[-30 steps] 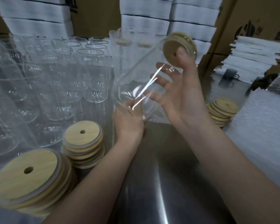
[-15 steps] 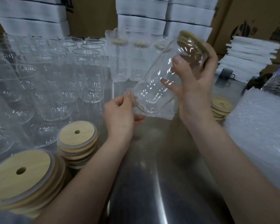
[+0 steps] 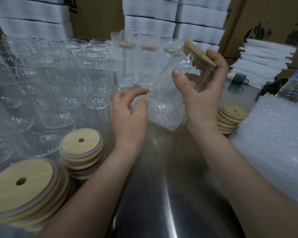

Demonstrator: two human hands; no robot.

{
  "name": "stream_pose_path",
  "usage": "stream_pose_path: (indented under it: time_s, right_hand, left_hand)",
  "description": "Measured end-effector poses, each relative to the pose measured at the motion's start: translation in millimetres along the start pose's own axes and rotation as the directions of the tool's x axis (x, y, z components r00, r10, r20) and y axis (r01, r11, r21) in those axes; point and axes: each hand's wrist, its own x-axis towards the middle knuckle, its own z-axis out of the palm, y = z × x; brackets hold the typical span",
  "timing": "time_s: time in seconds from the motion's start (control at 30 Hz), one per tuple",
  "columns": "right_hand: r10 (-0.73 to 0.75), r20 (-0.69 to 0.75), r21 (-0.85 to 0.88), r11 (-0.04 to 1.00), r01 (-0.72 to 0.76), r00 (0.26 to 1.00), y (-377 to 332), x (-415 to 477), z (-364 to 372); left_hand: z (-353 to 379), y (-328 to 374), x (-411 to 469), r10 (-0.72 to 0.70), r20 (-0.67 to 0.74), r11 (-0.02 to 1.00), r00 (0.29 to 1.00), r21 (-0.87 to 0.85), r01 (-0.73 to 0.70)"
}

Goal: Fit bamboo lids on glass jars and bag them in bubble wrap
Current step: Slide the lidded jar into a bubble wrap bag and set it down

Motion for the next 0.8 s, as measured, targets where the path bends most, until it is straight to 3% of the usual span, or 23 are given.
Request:
stream_pose_path:
  time_s: [0.17, 0.23, 0.57, 0.8]
  right_hand:
    - [0.065, -0.059, 0.051, 0.997, -0.062, 0.996, 4.3, 1.6, -0.5]
    - [0.088, -0.076, 0.061, 0.995, -0.083, 0.993, 5.7, 0.7, 0.0]
    - [-0.005, 0.025, 0.020, 1.000, 0.005, 1.000, 3.3, -7.7, 6.2]
    - [-0.042, 0.150, 0.019, 0.999, 0.040, 0.988, -1.3, -13.2, 10.5]
  left_hand:
    - [1.5, -7.5, -2.8, 0.073, 0.349, 0.914, 0.934, 0.351, -0.203]
    - [3.3, -14.7, -1.7, 0.090, 0.412, 0.857, 0.907, 0.431, -0.281]
    - [5.6, -24.0, 2.7, 0.345, 0.268, 0.884, 0.899, 0.228, -0.407]
    - [6.4, -21.7, 2.1, 0.381, 0.152, 0.917, 0.912, 0.063, -0.393]
